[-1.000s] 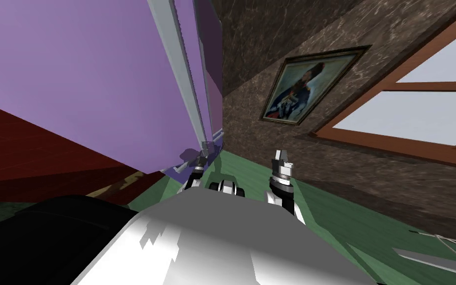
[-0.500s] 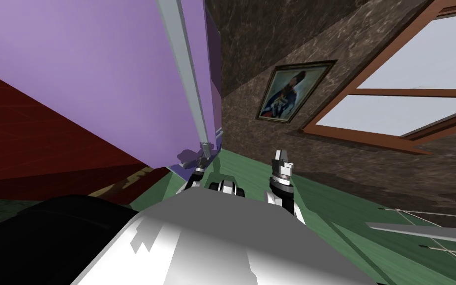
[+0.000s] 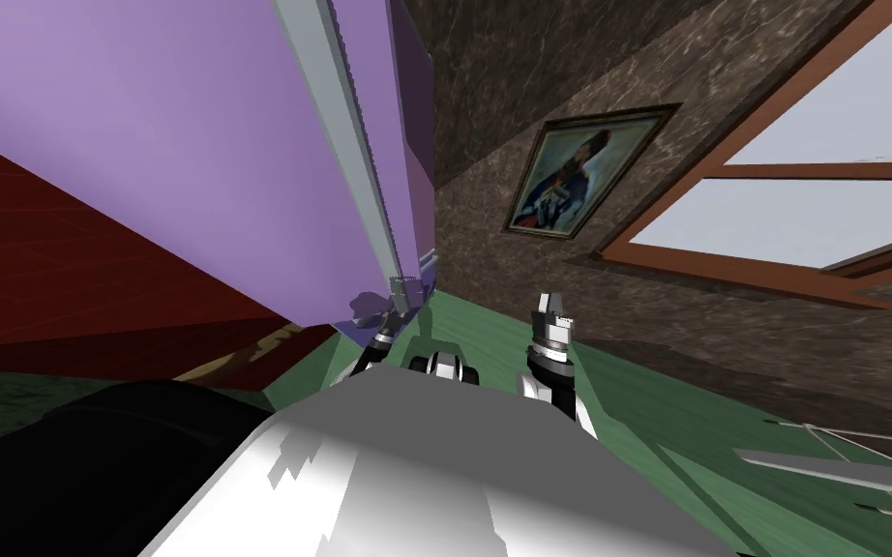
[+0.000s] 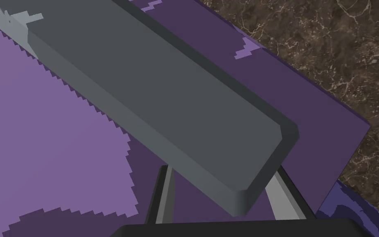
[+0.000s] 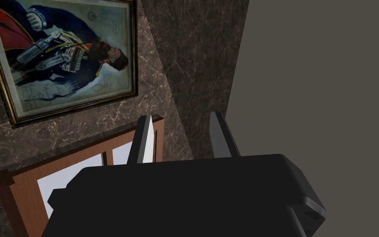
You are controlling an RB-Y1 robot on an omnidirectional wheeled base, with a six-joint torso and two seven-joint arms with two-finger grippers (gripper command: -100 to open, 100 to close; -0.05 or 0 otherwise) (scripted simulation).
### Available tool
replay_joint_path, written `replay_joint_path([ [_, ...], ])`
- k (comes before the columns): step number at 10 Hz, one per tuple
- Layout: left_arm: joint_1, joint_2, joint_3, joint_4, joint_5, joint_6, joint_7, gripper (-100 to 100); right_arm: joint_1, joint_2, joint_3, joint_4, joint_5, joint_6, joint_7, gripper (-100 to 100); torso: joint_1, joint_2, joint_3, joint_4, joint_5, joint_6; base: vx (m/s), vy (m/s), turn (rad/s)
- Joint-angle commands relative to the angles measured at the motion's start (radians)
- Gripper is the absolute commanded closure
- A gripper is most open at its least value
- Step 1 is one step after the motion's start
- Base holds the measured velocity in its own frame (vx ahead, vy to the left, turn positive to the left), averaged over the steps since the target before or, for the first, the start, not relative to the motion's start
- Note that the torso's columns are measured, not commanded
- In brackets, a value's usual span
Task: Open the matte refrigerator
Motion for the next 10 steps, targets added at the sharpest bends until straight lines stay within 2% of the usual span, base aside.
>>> replay_joint_path([
  [1,0.027,0.072,-0.017,-0.002,-0.004,-0.065,0.048,100,0.0,0.0,0.0,0.0,0.0,0.0,0.0,0,-0.001,0.001,0.0,0.0,0.0,-0.001,-0.01,-0.031,0.042],
  [2,0.049,0.106,-0.035,0.001,-0.008,-0.101,0.089,100,0.0,0.0,0.0,0.0,0.0,0.0,0.0,0,0.0,0.0,0.0,0.001,-0.001,0.0,-0.01,-0.032,0.062],
  [3,0.049,0.127,-0.035,0.001,-0.008,-0.115,0.089,100,0.0,0.0,0.0,0.0,0.0,0.0,0.0,0,-0.001,0.0,0.0,0.0,0.0,-0.001,-0.008,-0.026,0.04],
  [4,0.071,0.159,-0.053,0.003,-0.013,-0.148,0.129,100,0.0,0.0,0.0,0.0,0.0,0.0,0.0,0,-0.001,0.0,0.0,0.001,-0.001,0.0,-0.003,-0.025,0.06],
  [5,0.071,0.183,-0.053,0.003,-0.013,-0.165,0.129,100,0.0,0.0,0.0,0.0,0.0,0.0,0.0,0,-0.002,0.0,0.0,0.0,-0.001,0.0,-0.009,-0.029,0.045],
  [6,0.094,0.215,-0.071,0.006,-0.017,-0.195,0.17,100,0.0,0.0,0.0,0.0,0.0,0.0,0.0,0,-0.001,0.0,-0.001,0.001,-0.002,0.0,-0.011,-0.027,0.074],
  [7,0.094,0.239,-0.071,0.006,-0.017,-0.215,0.17,100,0.0,0.0,0.0,0.0,0.0,0.0,0.0,0,-0.002,0.001,0.0,0.001,-0.002,0.0,-0.009,-0.024,0.046],
  [8,0.116,0.272,-0.09,0.008,-0.022,-0.241,0.21,100,0.0,0.0,0.0,0.0,0.0,0.0,0.0,0,-0.002,0.0,-0.001,0.002,-0.002,0.001,-0.002,-0.027,0.072],
  [9,0.116,0.294,-0.09,0.008,-0.022,-0.266,0.21,100,0.0,0.0,0.0,0.0,0.0,0.0,0.0,0,-0.004,0.0,-0.001,0.001,-0.001,0.002,-0.006,-0.021,0.045],
  [10,0.134,0.309,-0.075,-0.023,-0.01,-0.235,0.216,-100,0.0,0.0,0.0,0.0,0.0,0.0,0.0,0,-0.005,-0.001,-0.001,0.001,-0.002,0.003,0.019,-0.033,0.124],
])
